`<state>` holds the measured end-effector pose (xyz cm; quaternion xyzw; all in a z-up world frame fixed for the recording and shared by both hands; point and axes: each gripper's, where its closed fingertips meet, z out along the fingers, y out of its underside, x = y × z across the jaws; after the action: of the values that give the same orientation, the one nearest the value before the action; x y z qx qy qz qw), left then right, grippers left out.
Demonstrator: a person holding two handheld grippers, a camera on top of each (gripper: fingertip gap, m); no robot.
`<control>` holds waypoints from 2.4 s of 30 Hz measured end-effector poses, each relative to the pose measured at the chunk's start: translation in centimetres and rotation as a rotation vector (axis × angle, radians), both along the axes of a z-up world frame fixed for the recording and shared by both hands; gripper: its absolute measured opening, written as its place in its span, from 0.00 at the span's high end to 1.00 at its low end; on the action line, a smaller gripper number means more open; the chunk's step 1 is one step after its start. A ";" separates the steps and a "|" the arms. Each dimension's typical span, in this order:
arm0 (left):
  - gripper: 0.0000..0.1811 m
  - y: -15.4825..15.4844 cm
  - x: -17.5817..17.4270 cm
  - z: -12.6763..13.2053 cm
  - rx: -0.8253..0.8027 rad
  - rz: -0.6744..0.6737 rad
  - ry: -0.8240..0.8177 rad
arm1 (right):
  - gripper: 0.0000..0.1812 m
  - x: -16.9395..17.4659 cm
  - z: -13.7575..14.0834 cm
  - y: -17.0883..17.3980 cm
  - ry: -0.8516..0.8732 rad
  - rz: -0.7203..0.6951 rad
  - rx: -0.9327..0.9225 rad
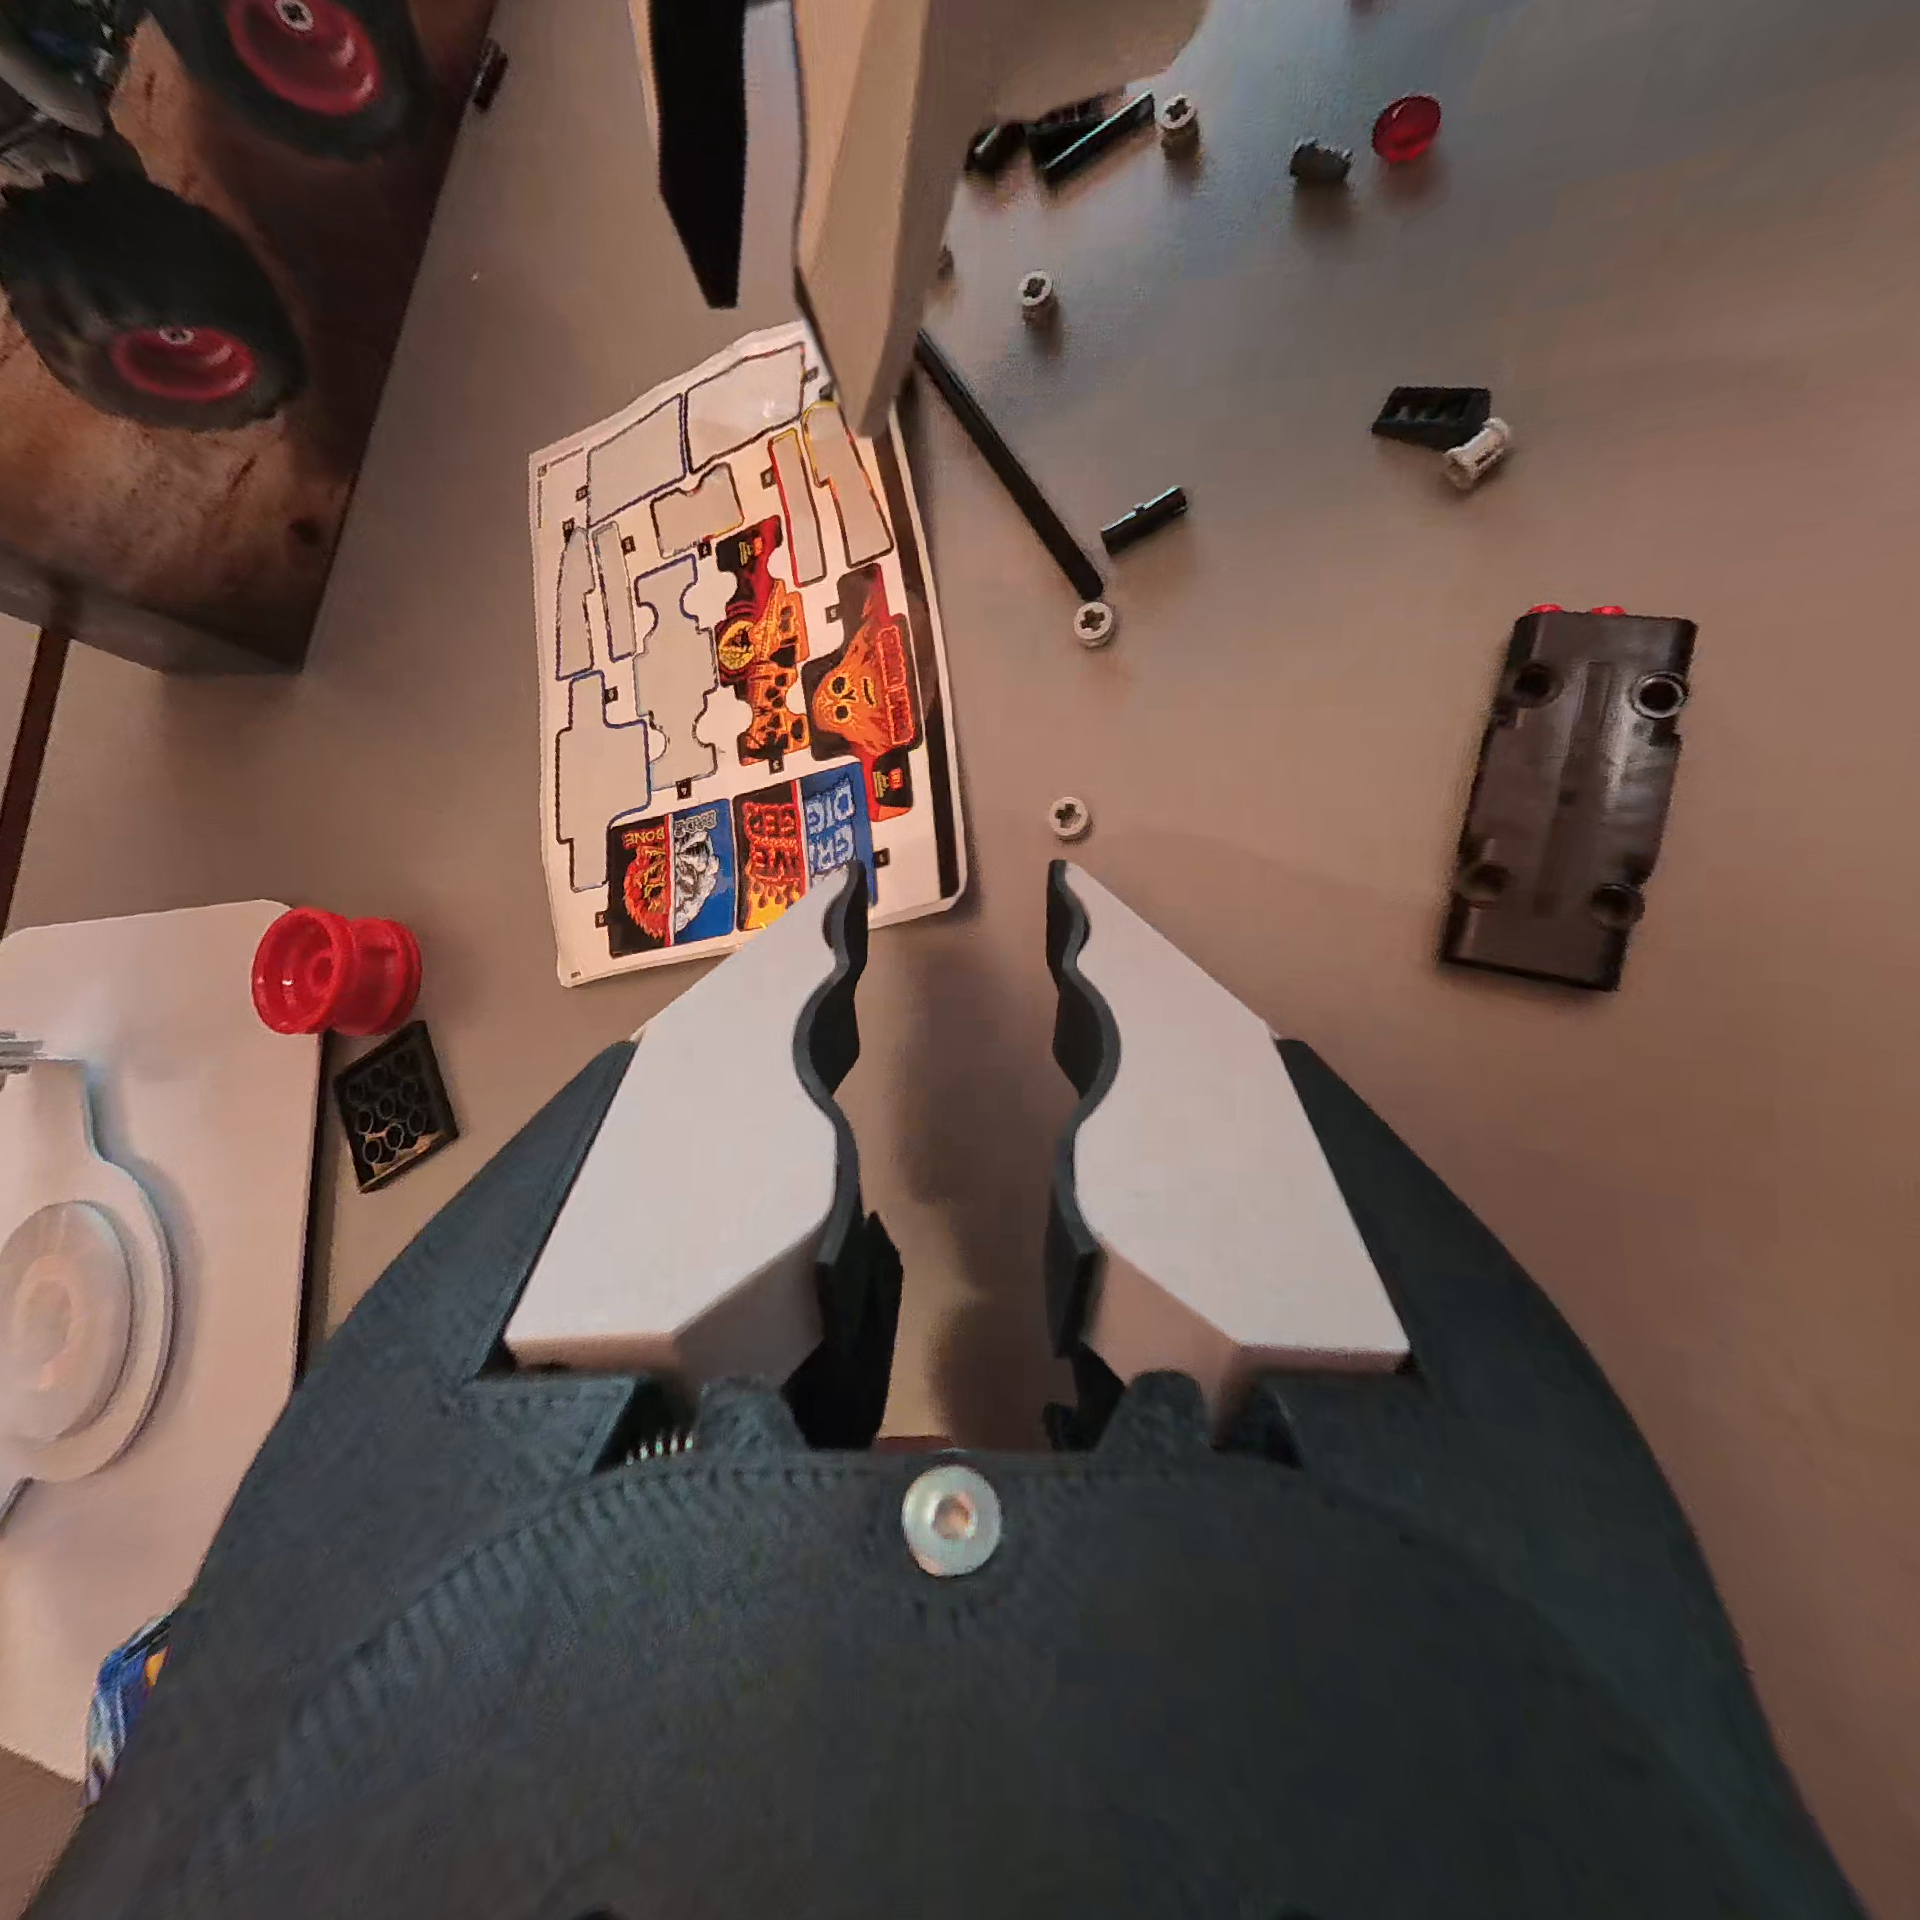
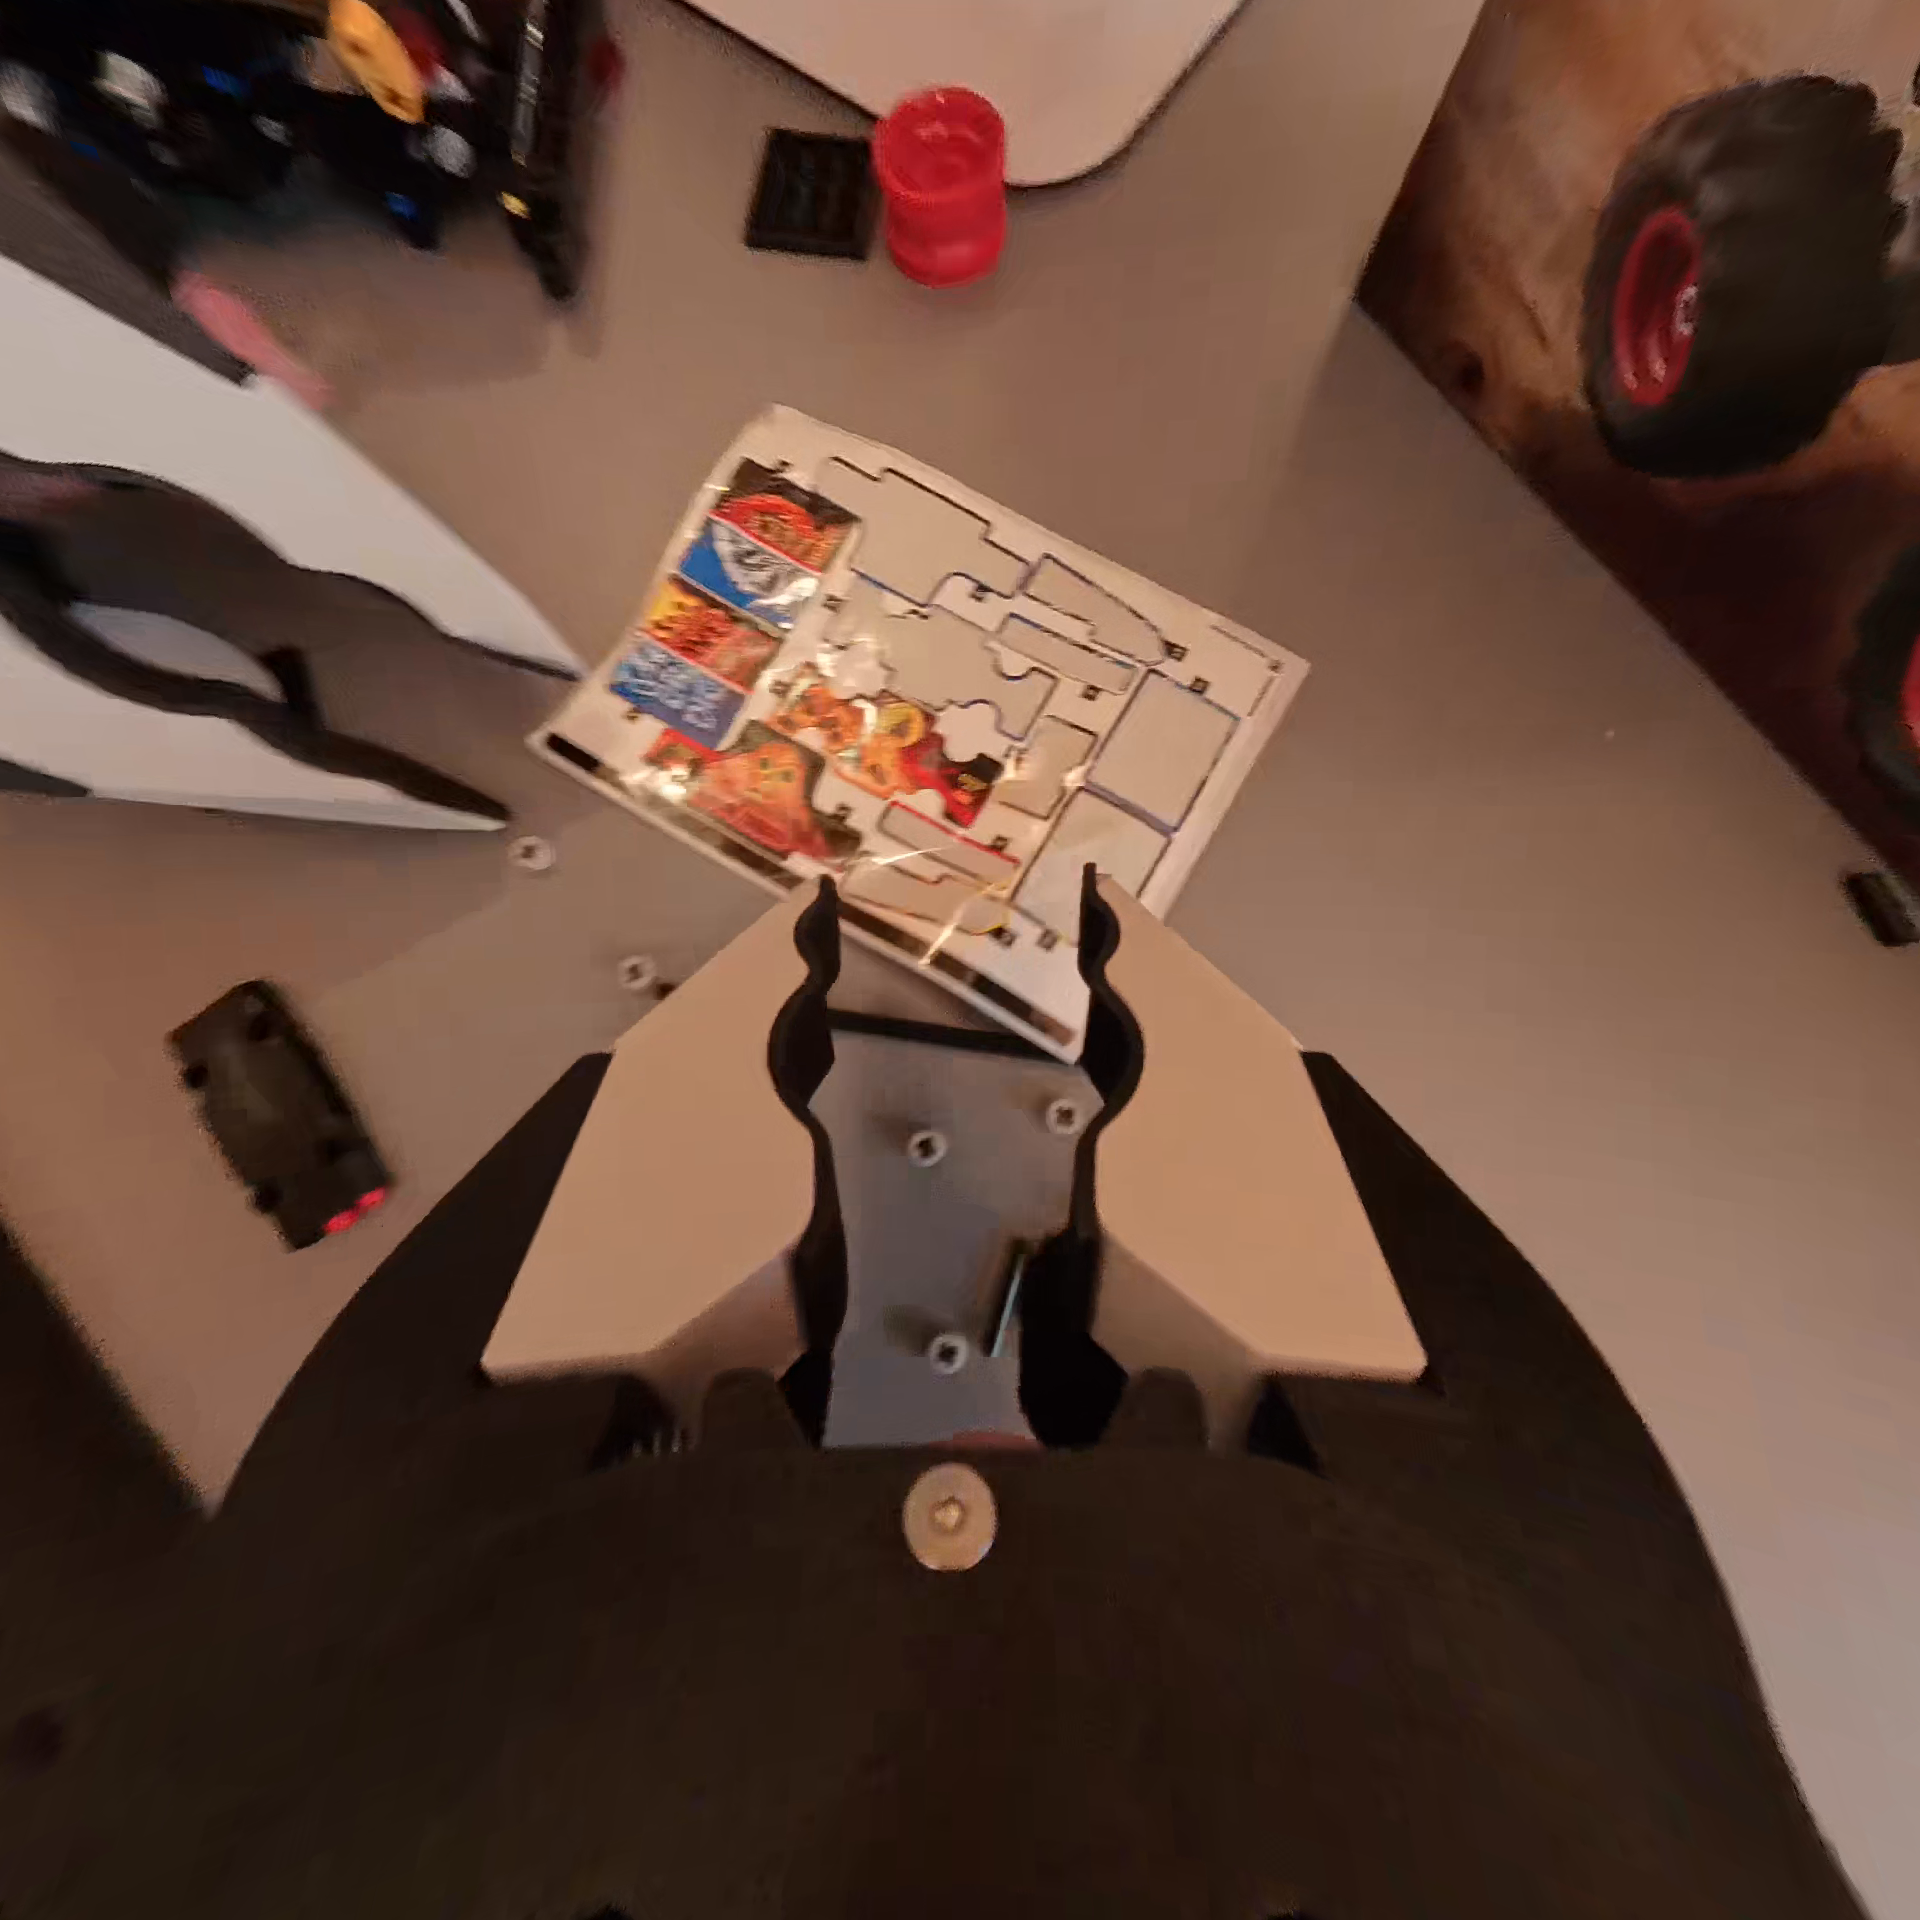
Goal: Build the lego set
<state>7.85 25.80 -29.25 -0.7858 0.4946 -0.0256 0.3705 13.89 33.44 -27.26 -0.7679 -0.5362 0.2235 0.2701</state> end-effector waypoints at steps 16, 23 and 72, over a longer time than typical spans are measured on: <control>0.84 0.4 -0.1 -0.1 -0.015 0.034 -0.038 | 1.00 -0.7 -2.3 -0.2 -0.025 0.092 0.024; 1.00 0.2 -0.1 -0.6 -0.024 0.026 -0.017 | 0.97 -0.7 -1.0 0.1 0.075 0.061 -0.009; 1.00 -1.0 2.8 6.3 0.747 -0.277 0.388 | 1.00 -0.3 8.8 -3.5 0.835 0.240 -0.600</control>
<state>10.67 24.79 -22.95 -0.5145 0.6310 0.2535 0.5224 13.56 29.89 -18.43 -0.5902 -0.3795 0.6835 0.2013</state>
